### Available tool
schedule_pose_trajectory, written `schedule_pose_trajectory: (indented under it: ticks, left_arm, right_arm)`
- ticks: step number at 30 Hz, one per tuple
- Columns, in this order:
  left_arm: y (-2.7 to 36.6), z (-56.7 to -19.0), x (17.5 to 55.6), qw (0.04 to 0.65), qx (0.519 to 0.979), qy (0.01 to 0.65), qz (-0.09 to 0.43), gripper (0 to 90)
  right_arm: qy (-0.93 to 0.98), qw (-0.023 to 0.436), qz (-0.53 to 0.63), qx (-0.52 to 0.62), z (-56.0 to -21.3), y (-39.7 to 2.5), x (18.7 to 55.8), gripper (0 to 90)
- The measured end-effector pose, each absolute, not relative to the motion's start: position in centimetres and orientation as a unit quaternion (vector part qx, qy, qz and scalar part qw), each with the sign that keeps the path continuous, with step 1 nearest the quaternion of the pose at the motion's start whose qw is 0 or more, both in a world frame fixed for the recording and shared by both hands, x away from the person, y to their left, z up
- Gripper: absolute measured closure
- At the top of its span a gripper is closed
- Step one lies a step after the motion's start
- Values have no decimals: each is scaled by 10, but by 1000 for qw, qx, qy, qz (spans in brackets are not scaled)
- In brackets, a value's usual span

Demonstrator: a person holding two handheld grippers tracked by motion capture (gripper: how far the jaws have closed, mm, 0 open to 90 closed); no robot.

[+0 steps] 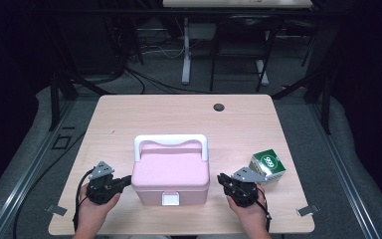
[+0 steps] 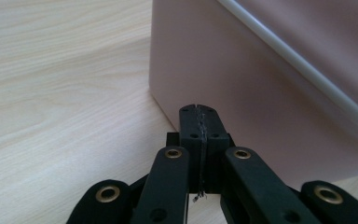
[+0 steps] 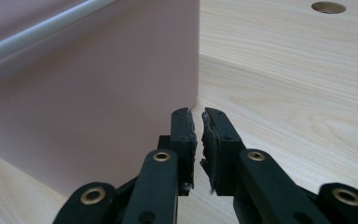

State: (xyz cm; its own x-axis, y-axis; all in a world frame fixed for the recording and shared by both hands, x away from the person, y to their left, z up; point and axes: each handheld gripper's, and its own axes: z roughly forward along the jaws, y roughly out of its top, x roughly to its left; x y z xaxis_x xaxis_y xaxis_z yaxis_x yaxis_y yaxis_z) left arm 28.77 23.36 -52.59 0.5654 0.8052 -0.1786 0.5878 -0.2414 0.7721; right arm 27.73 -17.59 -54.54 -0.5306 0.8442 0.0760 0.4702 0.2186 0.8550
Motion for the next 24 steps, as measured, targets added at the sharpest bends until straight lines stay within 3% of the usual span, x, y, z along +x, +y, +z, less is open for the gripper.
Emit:
schedule_pose_trajectory:
  ticks: [11, 15, 24]
  left_arm:
    - [223, -529, 290, 436, 776, 441, 115, 900]
    - [221, -528, 289, 430, 778, 441, 123, 900]
    - [219, -529, 290, 441, 771, 446, 108, 900]
  right_arm:
    - [756, 198, 458, 425, -548, -158, 280, 825]
    - [754, 201, 460, 424, -548, -153, 278, 898]
    - [753, 193, 458, 431, -545, -157, 273, 900]
